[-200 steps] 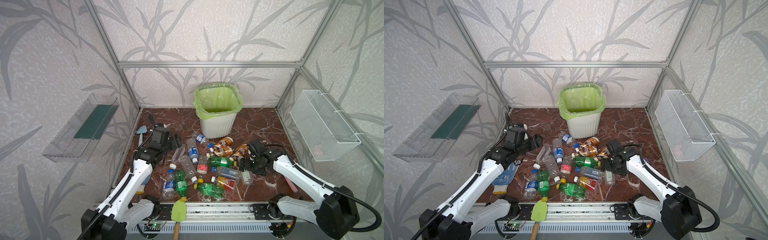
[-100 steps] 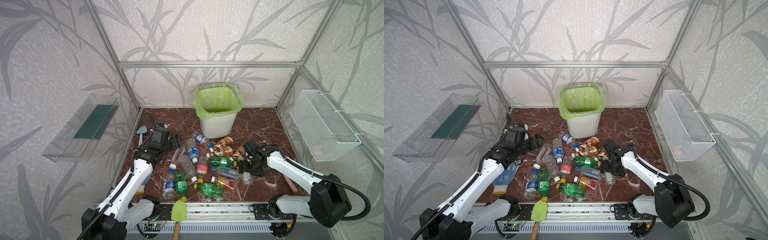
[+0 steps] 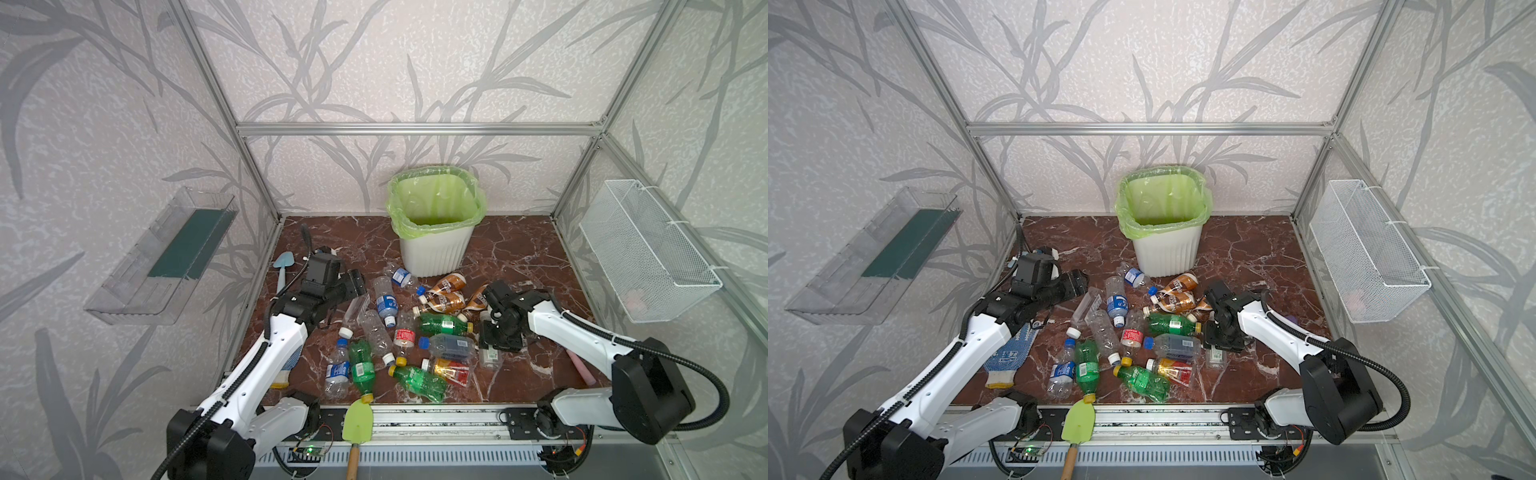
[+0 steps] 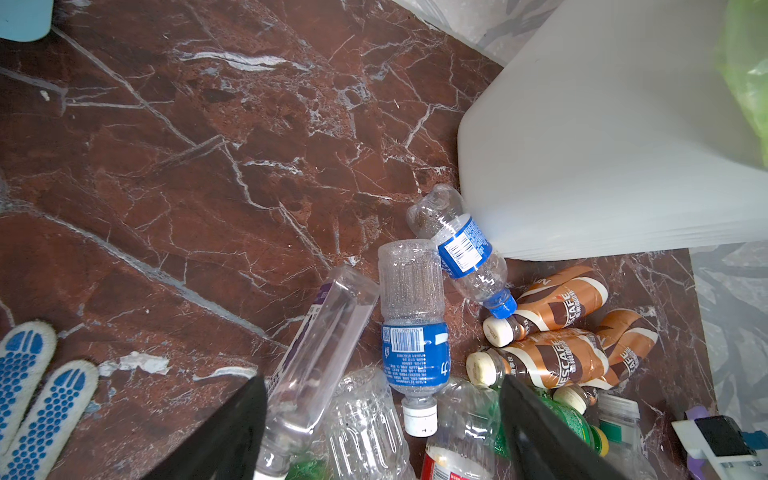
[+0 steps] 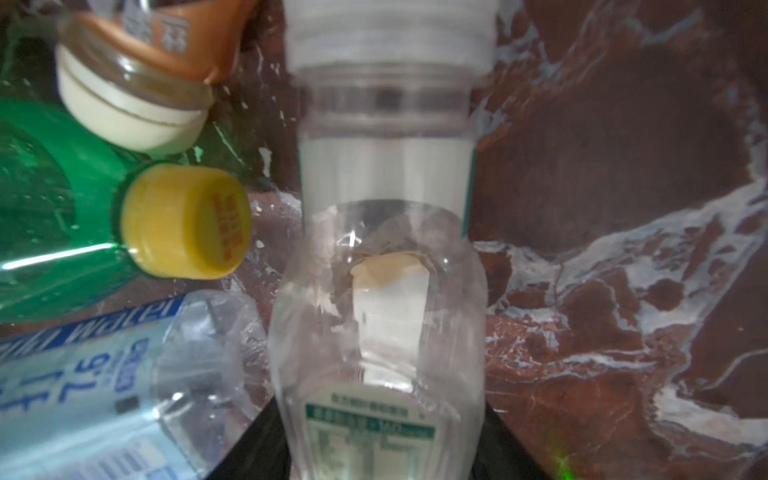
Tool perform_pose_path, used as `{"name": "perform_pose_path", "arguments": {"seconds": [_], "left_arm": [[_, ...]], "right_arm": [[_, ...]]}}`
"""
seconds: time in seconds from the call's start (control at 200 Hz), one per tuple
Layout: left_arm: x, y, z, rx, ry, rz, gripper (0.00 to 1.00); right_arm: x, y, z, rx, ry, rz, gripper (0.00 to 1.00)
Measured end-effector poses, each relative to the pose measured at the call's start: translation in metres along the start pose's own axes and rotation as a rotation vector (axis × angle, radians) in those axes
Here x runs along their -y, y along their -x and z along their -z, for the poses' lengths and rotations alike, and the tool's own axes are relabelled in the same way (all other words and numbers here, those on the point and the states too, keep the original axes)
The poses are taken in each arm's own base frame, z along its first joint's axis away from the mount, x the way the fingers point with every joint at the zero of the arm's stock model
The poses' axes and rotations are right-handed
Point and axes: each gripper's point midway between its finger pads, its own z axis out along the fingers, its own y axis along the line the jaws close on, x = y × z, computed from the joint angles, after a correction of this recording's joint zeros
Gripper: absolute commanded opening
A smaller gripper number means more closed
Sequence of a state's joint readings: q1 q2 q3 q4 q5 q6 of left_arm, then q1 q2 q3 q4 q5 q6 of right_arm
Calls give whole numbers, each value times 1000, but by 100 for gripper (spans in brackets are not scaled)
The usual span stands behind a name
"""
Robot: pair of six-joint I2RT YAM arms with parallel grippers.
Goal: Throw the plastic bottles in the bin
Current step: 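Grasp the green-label bottle with the right gripper while the left gripper returns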
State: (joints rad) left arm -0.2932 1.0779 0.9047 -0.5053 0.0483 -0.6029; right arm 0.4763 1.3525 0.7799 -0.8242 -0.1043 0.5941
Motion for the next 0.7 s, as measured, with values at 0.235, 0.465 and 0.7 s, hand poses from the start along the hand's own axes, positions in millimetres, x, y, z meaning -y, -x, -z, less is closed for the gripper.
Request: {"name": "perform_pose_path", "arguments": {"seconds": [0.235,0.465,0.7], "left_arm": [[2,3,2,4,-6,0,87],[2,2,2,0,-7,1,87],[3,1,2,-2,-11,4,87]], "right_arm": [[9,-3,3,30,-12,-20,49],[19,-4,25,114,18,-58,48],[12,3,60,265,136,-97,48]]}}
